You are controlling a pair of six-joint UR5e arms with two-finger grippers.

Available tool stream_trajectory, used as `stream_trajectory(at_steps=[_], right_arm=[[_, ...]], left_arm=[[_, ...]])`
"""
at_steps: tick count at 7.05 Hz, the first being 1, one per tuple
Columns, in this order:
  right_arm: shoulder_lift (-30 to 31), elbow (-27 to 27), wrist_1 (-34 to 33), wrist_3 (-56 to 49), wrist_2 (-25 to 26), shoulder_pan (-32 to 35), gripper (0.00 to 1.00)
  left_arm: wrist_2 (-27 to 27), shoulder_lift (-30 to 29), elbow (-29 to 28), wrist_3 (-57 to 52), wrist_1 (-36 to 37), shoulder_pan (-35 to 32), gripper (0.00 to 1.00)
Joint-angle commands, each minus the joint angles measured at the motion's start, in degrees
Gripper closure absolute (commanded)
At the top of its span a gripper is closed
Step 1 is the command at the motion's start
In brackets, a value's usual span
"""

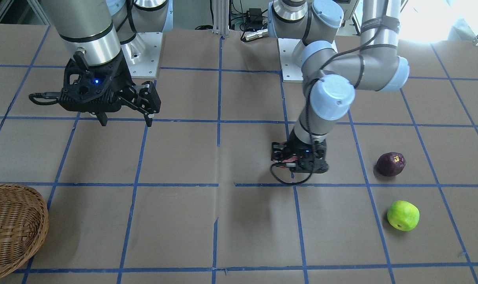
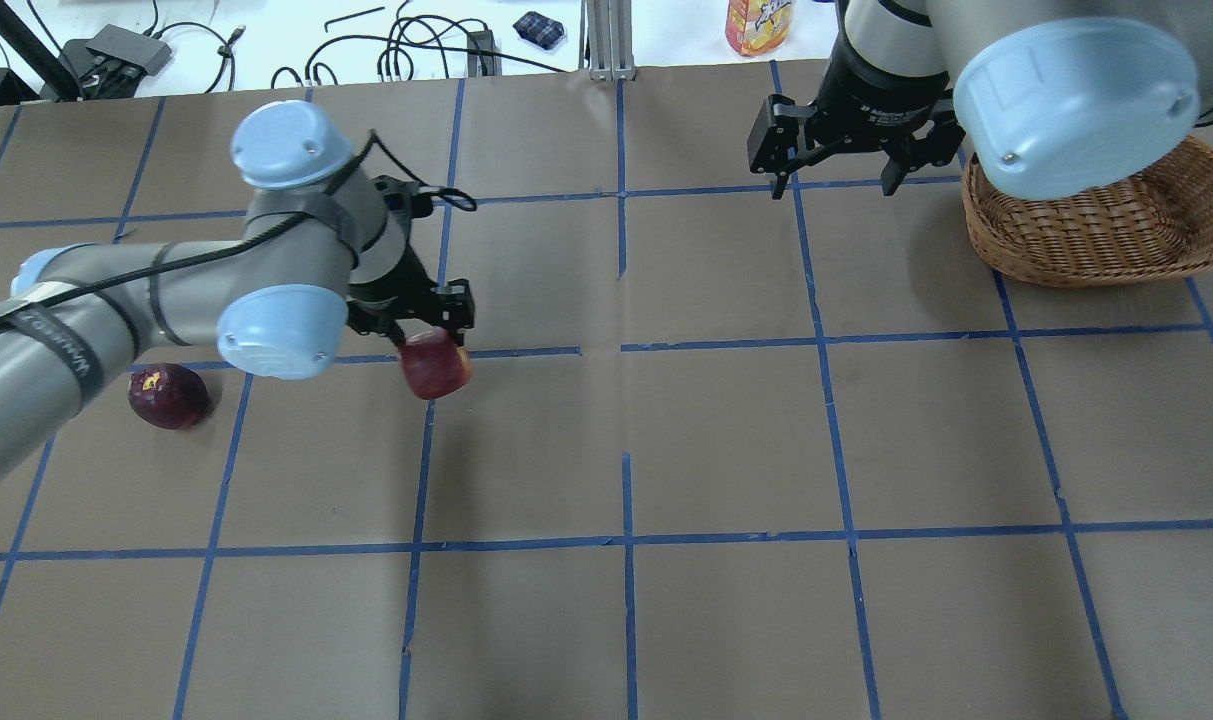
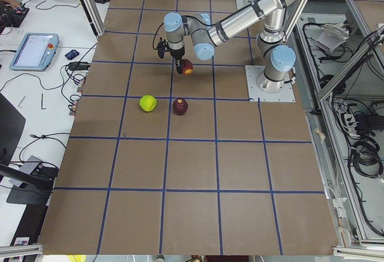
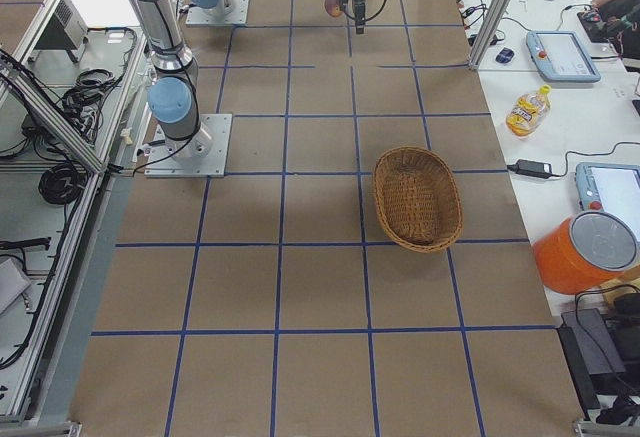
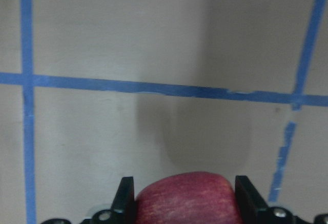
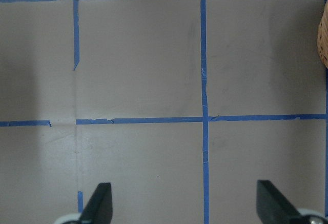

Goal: Put all apples into basket
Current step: 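Carry the red apple to mid-table and release it while the right arm approaches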

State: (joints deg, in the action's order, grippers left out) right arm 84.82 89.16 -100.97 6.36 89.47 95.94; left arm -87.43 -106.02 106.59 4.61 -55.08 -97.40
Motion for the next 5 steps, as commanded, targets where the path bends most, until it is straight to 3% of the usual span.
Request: stream_trajectory(at_steps=[1, 3, 4, 5], right_arm=[[-3.58, 3.72, -10.75, -0.21, -0.61, 0.13, 0.0], [-5.1, 13.18, -22.29, -0.47, -1.04, 0.04, 0.0], [-5.1, 17.59, -26.87, -0.65, -1.22, 0.04, 0.0], [-5.45, 20.68, -28.91, -0.47, -1.14, 0.04, 0.0]], left_arm=[[1.38, -7.06, -7.23, 11.06, 7.07, -11.29, 0.81], [2.27, -13.22, -9.47, 13.92, 10.58, -14.04, 0.79], [1.92, -15.25, -8.69, 12.9, 14.7, -14.05, 0.11], [2.18, -15.1, -7.81, 11.06, 15.52, -13.44, 0.0]])
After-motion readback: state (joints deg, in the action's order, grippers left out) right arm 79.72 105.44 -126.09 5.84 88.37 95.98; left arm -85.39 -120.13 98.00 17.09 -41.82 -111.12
